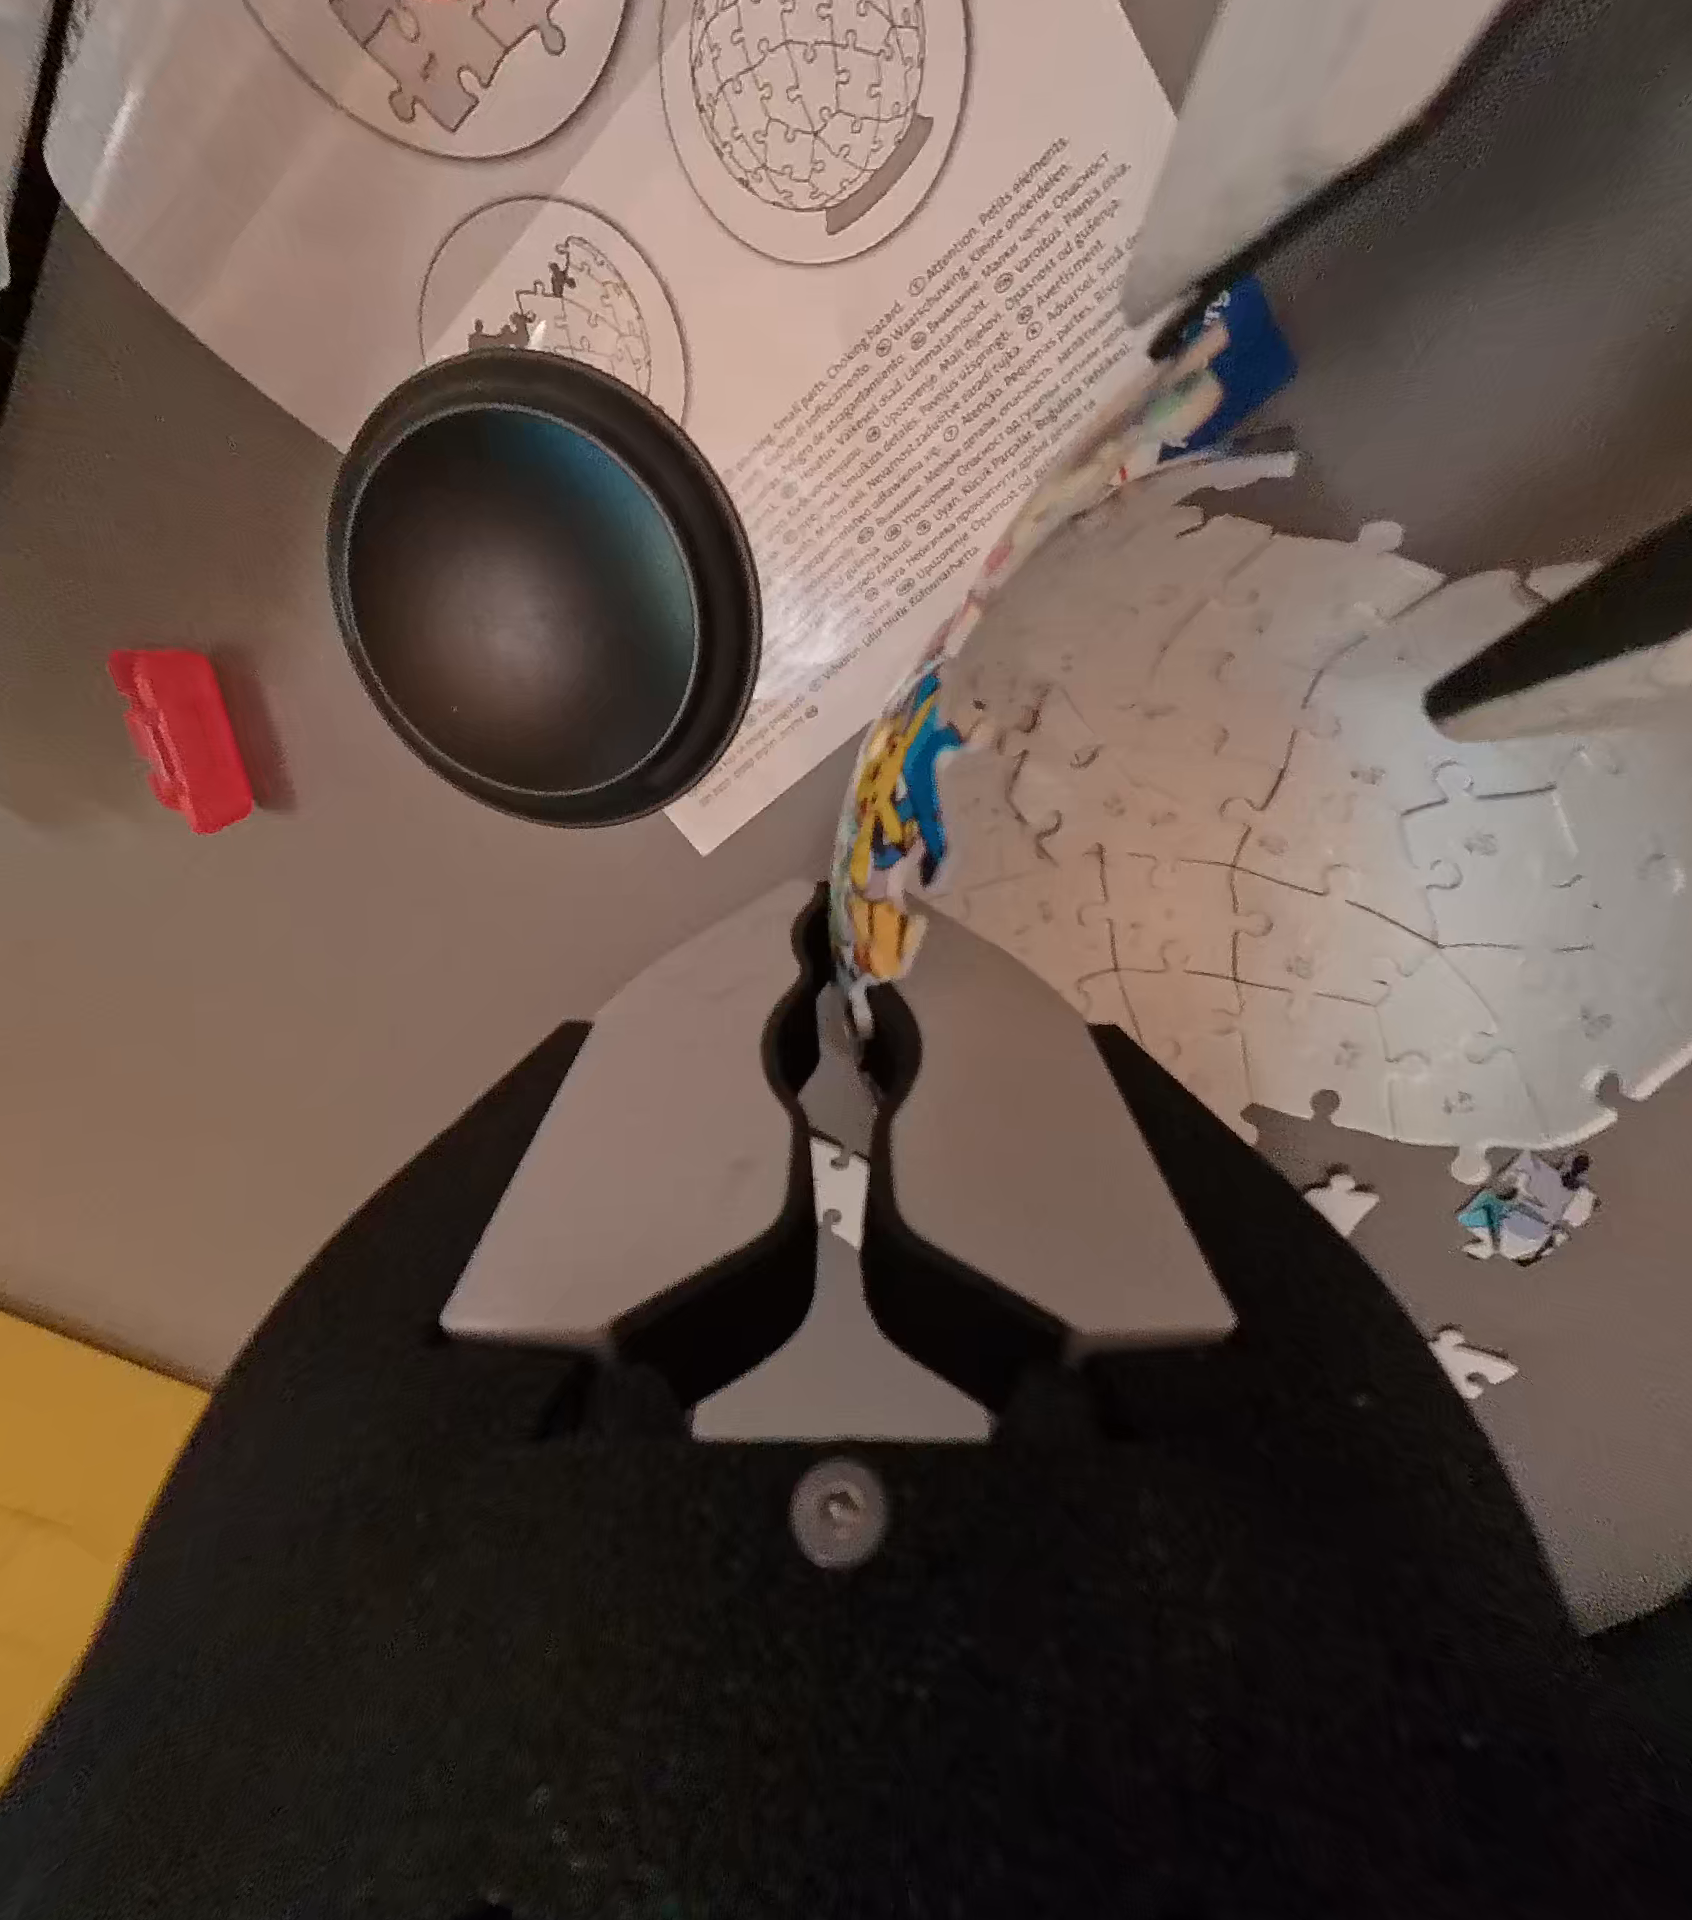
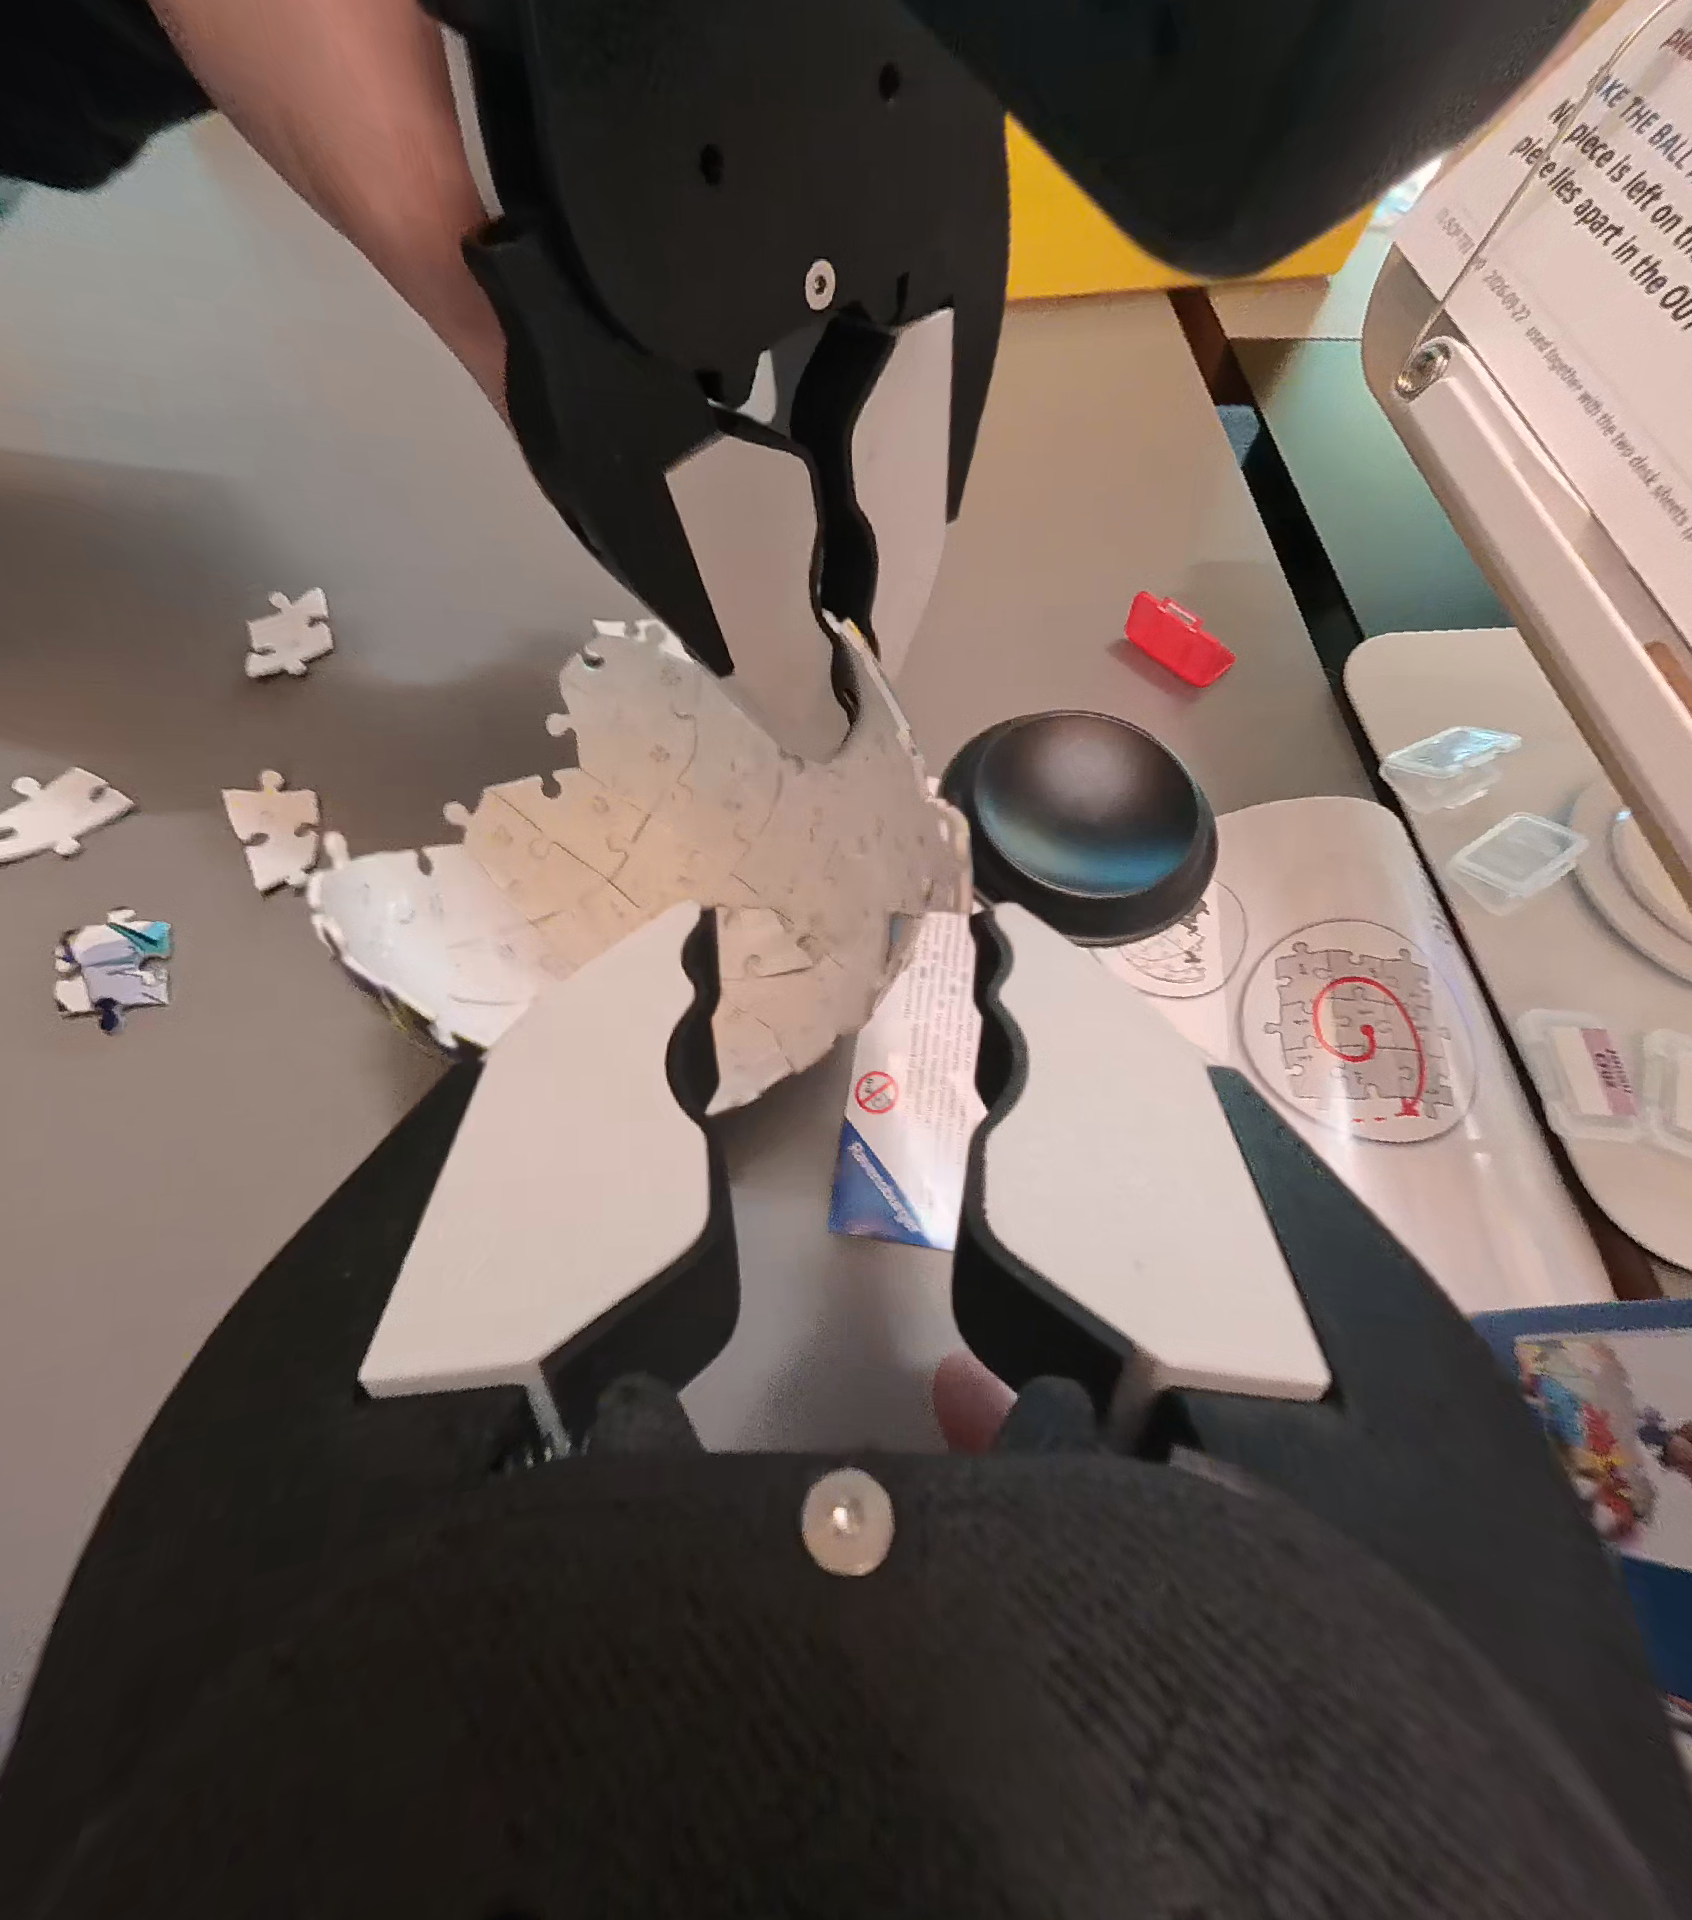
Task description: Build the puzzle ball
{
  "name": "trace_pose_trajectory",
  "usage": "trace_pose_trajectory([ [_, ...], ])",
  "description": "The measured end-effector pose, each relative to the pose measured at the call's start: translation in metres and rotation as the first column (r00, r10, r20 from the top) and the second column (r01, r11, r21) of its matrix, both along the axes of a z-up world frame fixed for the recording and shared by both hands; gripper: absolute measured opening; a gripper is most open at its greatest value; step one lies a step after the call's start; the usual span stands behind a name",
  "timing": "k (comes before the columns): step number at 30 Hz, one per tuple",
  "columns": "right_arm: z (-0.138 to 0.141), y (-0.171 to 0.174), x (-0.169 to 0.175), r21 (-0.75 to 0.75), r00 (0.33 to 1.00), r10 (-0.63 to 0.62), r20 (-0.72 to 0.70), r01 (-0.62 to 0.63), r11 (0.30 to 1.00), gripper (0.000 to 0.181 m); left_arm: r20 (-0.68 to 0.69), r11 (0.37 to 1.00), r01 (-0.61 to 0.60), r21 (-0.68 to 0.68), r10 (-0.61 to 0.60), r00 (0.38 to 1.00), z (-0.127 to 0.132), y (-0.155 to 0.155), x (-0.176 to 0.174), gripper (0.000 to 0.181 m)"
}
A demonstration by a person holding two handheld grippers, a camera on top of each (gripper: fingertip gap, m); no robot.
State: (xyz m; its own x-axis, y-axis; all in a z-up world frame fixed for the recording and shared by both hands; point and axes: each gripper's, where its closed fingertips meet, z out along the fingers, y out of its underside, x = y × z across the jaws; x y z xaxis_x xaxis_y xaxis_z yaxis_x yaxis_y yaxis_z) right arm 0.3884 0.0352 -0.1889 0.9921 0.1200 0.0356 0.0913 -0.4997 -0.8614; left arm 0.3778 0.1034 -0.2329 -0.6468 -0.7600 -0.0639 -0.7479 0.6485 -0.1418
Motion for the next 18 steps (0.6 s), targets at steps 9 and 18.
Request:
trace_pose_trajectory([
  [9,0.017,0.007,0.007,0.101,0.996,-0.032,0.085,0.023,0.995,0.049,0.025,0.999,0.037,-0.001,-0.037,0.999,0.003,-0.006,0.003,0.002],
  [18,-0.002,0.008,0.012,0.029,0.994,-0.037,0.106,0.034,0.999,0.018,0.023,1.000,0.018,-0.012,-0.018,1.000,0.002,-0.005,0.004,0.002],
])
